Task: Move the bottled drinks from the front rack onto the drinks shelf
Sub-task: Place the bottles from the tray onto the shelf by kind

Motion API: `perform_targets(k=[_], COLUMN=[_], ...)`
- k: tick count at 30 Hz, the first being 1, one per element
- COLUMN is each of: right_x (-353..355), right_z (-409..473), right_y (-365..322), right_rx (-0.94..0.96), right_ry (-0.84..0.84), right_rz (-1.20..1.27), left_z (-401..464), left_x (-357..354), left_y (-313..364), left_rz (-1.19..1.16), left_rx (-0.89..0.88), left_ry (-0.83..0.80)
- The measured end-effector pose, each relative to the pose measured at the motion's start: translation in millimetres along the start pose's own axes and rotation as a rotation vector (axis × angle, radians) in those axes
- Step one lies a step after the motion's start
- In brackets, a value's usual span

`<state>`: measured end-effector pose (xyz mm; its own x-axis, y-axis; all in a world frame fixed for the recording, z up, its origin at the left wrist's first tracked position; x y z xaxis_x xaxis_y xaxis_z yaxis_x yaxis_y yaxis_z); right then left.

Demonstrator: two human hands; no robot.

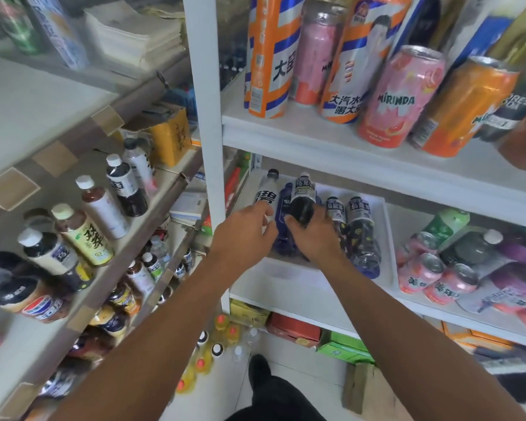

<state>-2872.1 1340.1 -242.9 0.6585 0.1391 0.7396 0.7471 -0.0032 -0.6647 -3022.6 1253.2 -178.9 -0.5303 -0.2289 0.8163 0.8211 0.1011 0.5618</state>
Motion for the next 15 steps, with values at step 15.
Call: perform_targets(k=[15], right_x=[5.2], right_z=[-38.1], right_y=[18.9], right_rx=[-0.069], right_ry=[0.001], right_rz=[0.263], left_z=[-12.2], left_x=[-19.0], left_y=[-4.2], left_rz=[-0.088], left_rx=[0.078], left_ry=[-0.067])
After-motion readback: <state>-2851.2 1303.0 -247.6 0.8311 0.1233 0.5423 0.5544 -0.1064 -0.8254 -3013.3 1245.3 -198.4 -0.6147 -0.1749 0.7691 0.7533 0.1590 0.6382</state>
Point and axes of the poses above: each hand's wrist, its own z-axis towards the middle knuckle, its own x-axis out of the back of the hand, y = z × x, the point moved 5 cm from there along z, towards the middle knuckle, and after that the axes turned 2 degrees about x, right-handed, at the moved point
